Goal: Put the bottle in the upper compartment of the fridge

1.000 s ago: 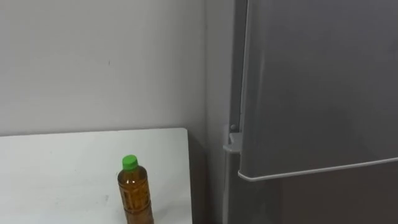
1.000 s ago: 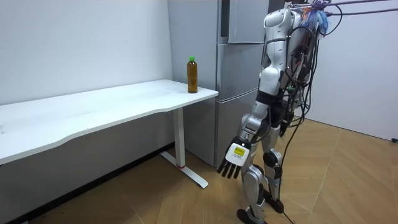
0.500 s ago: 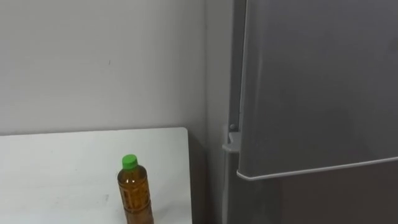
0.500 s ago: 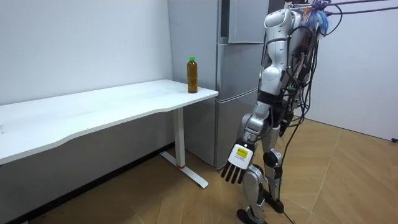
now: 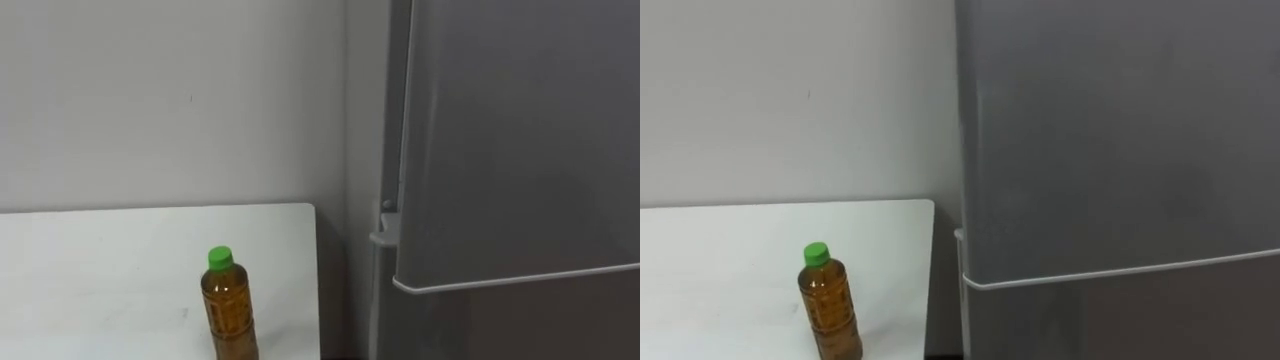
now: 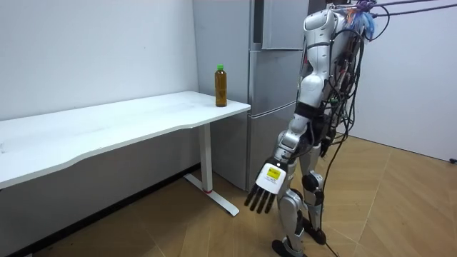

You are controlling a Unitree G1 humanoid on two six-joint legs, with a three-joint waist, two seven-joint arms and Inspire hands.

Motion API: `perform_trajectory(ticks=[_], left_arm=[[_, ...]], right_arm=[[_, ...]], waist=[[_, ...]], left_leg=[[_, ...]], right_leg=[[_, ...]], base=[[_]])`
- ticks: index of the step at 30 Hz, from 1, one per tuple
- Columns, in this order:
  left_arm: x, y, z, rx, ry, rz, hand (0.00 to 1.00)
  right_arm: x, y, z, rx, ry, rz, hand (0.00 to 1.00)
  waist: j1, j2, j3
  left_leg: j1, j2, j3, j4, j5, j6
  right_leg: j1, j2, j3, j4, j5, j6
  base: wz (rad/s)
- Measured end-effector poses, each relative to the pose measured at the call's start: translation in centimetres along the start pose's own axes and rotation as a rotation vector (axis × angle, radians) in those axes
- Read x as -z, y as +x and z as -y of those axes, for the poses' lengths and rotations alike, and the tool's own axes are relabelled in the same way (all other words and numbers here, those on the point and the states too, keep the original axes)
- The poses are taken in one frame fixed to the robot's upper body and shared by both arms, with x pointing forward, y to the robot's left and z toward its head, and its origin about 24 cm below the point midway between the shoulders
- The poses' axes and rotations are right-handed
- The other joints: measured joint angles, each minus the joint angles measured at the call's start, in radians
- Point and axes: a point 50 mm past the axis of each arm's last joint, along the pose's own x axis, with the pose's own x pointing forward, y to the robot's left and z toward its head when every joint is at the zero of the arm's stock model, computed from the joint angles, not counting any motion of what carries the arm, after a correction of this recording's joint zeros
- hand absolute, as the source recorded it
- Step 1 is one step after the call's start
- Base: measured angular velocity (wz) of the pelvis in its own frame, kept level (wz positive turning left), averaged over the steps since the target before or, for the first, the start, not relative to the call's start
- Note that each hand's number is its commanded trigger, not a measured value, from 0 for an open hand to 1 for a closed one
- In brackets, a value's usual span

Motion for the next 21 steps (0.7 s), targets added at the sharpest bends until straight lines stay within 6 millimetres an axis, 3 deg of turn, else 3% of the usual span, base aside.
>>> perform_trajectory(ticks=[4,7,11,13,15,18,21], left_arm=[[-1.9,0.0,0.1,-0.028,-0.069,0.086,0.0],[-4.5,0.1,0.1,-0.059,-0.164,0.171,0.0],[-8.8,-0.8,-0.5,-0.105,-0.287,0.355,0.0],[-11.0,-1.5,-0.8,-0.121,-0.342,0.452,0.0],[-14.1,-3.0,-1.5,-0.143,-0.417,0.602,0.0],[-17.3,-5.2,-2.7,-0.176,-0.518,0.772,0.0],[-20.2,-8.1,-3.9,-0.194,-0.604,0.946,0.0]], right_arm=[[-0.3,0.0,0.1,-0.001,-0.039,0.012,0.0],[-0.5,0.0,0.2,0.008,-0.011,0.024,0.0],[-0.8,-0.1,0.4,0.015,0.025,0.058,0.0],[-1.1,0.0,0.1,0.003,0.022,0.079,0.0],[-1.0,-0.1,0.3,0.004,0.003,0.089,0.0],[-1.1,-0.2,0.5,0.013,0.01,0.11,0.0],[-1.2,-0.2,0.4,0.008,0.003,0.113,0.0]], waist=[[-0.002,0.003,0.0002],[0.001,0.007,0.0015],[0.001,0.016,0.0035],[0.005,0.024,-0.0001],[0.018,0.021,0.0012],[0.025,0.028,-0.0023],[0.028,0.021,0.0006]], left_leg=[[0.001,0.0,0.002,-0.003,0.0,0.0],[0.009,-0.002,-0.003,-0.004,0.0,0.0],[0.01,-0.002,-0.003,-0.006,0.0,0.0],[0.008,-0.002,-0.002,-0.005,0.0,0.0],[0.008,-0.001,0.004,-0.006,0.0,0.0],[0.015,-0.002,0.005,-0.012,0.0,0.0],[0.014,-0.001,0.006,-0.011,0.0,0.0]], right_leg=[[0.002,0.0,-0.001,-0.003,0.0,0.001],[0.008,0.0,-0.001,-0.002,-0.002,0.002],[0.008,-0.001,0.0,-0.003,-0.003,0.003],[0.001,0.0,0.001,-0.003,-0.002,0.003],[-0.003,0.0,0.01,0.002,-0.002,0.003],[0.002,0.001,0.023,0.002,-0.002,0.003],[0.001,0.001,0.025,0.001,-0.002,0.003]], base=[[0.01],[0.0],[0.0],[0.0],[-0.09],[-0.1],[0.0]])
